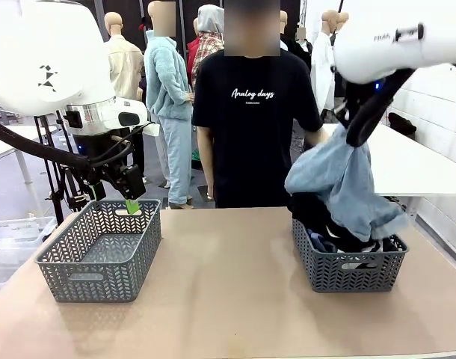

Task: Sort the tops and bottoms.
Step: Sort the clothes according to human instructions.

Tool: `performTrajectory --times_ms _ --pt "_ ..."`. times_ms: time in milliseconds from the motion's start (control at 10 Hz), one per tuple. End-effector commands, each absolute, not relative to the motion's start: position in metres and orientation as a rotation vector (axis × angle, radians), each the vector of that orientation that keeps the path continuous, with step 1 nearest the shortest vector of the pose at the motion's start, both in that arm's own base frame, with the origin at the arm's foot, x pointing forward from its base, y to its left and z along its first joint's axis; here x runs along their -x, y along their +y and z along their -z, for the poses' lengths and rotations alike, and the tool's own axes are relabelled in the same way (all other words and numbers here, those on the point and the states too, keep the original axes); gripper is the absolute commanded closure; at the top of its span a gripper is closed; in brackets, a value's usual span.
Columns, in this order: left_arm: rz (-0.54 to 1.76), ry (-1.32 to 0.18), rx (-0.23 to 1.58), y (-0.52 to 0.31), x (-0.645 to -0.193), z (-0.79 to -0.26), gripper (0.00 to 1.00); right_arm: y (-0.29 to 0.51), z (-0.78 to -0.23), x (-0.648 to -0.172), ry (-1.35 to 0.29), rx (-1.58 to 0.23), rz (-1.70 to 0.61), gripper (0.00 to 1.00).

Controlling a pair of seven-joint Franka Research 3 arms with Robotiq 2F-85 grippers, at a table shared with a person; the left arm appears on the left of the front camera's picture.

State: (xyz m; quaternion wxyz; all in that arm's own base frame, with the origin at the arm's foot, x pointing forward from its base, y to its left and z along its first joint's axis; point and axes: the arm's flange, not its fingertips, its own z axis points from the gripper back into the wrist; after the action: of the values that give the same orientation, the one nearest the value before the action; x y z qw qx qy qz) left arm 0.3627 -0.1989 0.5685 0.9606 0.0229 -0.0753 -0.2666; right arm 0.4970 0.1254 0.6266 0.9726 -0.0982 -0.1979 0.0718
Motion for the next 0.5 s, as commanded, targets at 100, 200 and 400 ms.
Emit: performTrajectory --times_ms 100,200,400 --pt "0.540 -0.162 -0.049 -0.197 -0.363 -0.569 0.00 0.126 -0.650 -0.499 -0.444 0.197 -0.171 1.00" --pt "0.540 -0.162 -0.049 -0.197 -0.363 -0.569 0.00 0.126 -0.650 -0.499 -0.444 0.197 -0.171 1.00" --pt "0.540 -0.162 -0.049 -0.197 -0.363 -0.569 0.00 0.131 -0.622 -0.508 -0.383 0.233 -0.235 1.00"
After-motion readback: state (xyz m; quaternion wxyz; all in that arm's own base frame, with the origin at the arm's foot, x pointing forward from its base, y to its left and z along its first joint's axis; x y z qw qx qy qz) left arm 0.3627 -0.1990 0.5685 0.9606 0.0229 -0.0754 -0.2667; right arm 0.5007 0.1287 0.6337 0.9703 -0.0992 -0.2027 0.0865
